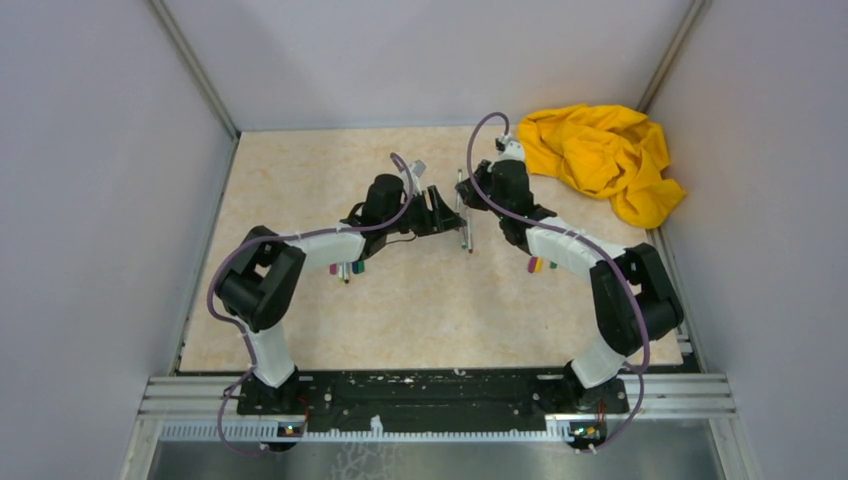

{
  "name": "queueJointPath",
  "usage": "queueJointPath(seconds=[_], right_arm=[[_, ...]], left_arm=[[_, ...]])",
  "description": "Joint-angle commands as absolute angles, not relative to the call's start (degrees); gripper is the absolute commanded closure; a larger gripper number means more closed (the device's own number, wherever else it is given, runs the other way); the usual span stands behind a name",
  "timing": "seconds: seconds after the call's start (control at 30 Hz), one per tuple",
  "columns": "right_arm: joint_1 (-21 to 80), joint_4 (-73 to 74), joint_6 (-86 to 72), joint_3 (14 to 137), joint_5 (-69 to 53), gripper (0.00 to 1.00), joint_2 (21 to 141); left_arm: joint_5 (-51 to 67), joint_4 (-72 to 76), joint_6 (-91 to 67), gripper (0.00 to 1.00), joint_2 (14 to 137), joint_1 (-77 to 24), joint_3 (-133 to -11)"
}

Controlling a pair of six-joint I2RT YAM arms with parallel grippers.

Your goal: Open the pen caps

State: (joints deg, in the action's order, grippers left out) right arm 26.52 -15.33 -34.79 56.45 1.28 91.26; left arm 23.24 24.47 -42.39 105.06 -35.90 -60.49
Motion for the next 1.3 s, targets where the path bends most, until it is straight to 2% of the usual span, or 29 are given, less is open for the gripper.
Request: queueJointPath(seconds=[0.0, 0.2, 0.53, 0.6, 0.67, 0.8, 1.0, 1.1, 1.27], right_arm=[[27.31, -18.17, -35.34, 58.82, 0.70, 1.00, 91.22], [27.58, -18.45, -35.32, 58.08, 0.72, 1.00, 91.36], [28.53, -18.25, -35.67, 57.96, 0.70, 1.00, 92.03], [28.65, -18.60, -35.64, 57.49, 0.88, 1.00, 92.07], [28.65, -18.71, -35.60, 57.27, 1.11, 1.00, 91.97], [28.65, -19.05, -35.47, 56.98, 1.47, 1.00, 91.63], [28.65, -18.80, -32.56, 57.04, -2.27, 1.00, 91.64], [28.65, -18.49, -31.08, 56.70, -4.70, 0.89, 92.32], [29.00, -19.02, -30.30, 55.77, -5.66, 0.84, 92.99]], left_arm=[[24.61, 27.10, -43.49, 0.40, 106.31, -36.05, -61.39], [26.00, 28.06, -44.16, 0.61, 106.74, -36.04, -61.84], [26.61, 28.72, -44.39, 0.61, 106.71, -36.08, -62.12], [26.93, 28.87, -44.31, 0.69, 106.71, -36.10, -62.14], [27.09, 28.78, -44.06, 0.87, 106.78, -36.06, -61.90], [27.40, 28.49, -43.73, 1.00, 106.73, -36.04, -61.57], [28.02, 25.71, -41.18, 1.00, 106.00, -36.11, -62.35], [28.87, 21.55, -38.55, 1.00, 105.66, -36.04, -64.28], [31.00, 18.69, -36.96, 1.00, 105.73, -36.12, -65.82]])
